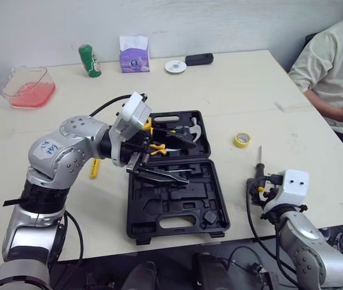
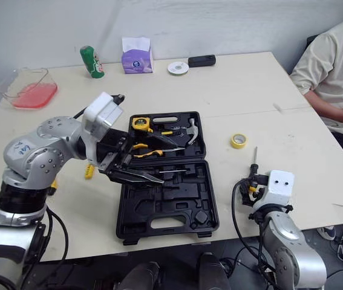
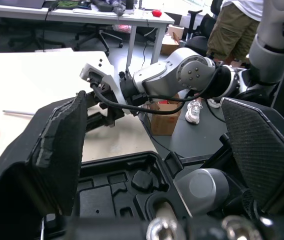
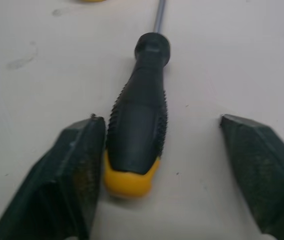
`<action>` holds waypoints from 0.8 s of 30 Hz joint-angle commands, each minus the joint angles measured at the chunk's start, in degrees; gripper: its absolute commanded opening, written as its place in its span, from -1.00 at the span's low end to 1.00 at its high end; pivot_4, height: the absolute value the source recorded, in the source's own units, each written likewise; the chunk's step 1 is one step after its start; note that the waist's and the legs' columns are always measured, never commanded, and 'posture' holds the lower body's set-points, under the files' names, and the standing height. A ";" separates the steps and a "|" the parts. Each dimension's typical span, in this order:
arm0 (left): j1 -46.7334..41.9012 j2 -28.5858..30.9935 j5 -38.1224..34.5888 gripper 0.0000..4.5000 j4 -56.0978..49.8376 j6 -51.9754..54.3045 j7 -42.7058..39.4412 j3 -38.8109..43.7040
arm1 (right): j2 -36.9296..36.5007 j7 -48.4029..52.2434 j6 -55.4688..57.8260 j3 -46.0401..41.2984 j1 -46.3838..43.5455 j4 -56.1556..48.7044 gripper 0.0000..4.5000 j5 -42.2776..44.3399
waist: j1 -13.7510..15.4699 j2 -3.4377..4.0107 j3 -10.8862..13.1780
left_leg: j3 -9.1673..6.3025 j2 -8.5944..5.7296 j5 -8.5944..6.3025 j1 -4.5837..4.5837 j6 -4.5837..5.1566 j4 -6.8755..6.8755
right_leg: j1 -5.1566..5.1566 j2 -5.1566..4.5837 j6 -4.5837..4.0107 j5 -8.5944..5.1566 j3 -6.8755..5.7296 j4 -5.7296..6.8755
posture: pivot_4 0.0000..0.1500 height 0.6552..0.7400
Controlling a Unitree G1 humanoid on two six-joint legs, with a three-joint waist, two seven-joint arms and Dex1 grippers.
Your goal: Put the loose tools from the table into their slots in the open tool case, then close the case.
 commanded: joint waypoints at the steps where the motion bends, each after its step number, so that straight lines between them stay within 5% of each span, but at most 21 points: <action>1: -1.29 -0.58 0.77 1.00 0.38 -1.18 -0.66 0.25 | 0.28 1.49 -3.77 -0.15 1.48 -1.24 -0.09 -1.82 | 0.00 0.00 0.00 | 0.01 0.01 0.01 -0.12 -0.02 0.05 | -0.13 0.00 0.00 0.00 0.01 0.06 | 1.00 1.00; 3: -1.38 -0.76 1.06 1.00 0.66 -1.28 -0.80 0.32 | 0.79 1.86 -4.19 -1.03 2.27 -1.77 -0.53 -1.78 | 0.01 0.00 0.00 | 0.00 0.02 0.03 -0.25 -0.04 0.11 | -0.26 0.02 0.00 0.00 0.03 0.11 | 1.00 1.00; 10: -0.22 -0.09 2.42 1.00 1.26 -1.70 -0.38 1.47 | -2.82 7.32 -4.29 -6.87 4.73 -9.84 -0.55 1.95 | 0.08 0.02 0.01 | -0.01 0.03 0.03 -0.49 -0.05 0.22 | -0.45 0.03 0.00 0.00 0.09 0.15 | 1.00 1.00; 16: 5.43 5.40 4.27 1.00 -0.35 -2.33 -0.89 3.44 | -22.53 28.90 4.26 -9.38 -3.36 -11.08 -0.55 20.09 | -0.74 0.04 0.04 | 0.01 0.04 0.00 -0.39 -0.01 0.18 | -0.43 0.12 0.02 0.02 0.08 0.15 | 1.00 1.00; 19: 9.78 10.50 6.75 1.00 0.64 -4.51 -2.10 5.24 | -31.57 37.56 8.85 -5.14 -10.97 -8.10 -0.55 26.27 | -1.36 -0.02 0.15 | -0.08 0.20 -0.04 -0.42 -0.08 0.16 | -0.46 0.18 -0.04 0.00 0.10 0.12 | 1.00 1.00; 24: 16.48 17.91 9.14 1.00 0.27 -6.55 -3.46 8.42 | -40.21 52.92 8.69 10.66 -25.78 -0.85 -0.55 23.59 | -1.23 -0.20 0.40 | -0.17 0.21 -0.06 -0.52 -0.08 0.20 | -0.44 0.11 -0.11 0.02 -0.01 -0.04 | 1.00 1.00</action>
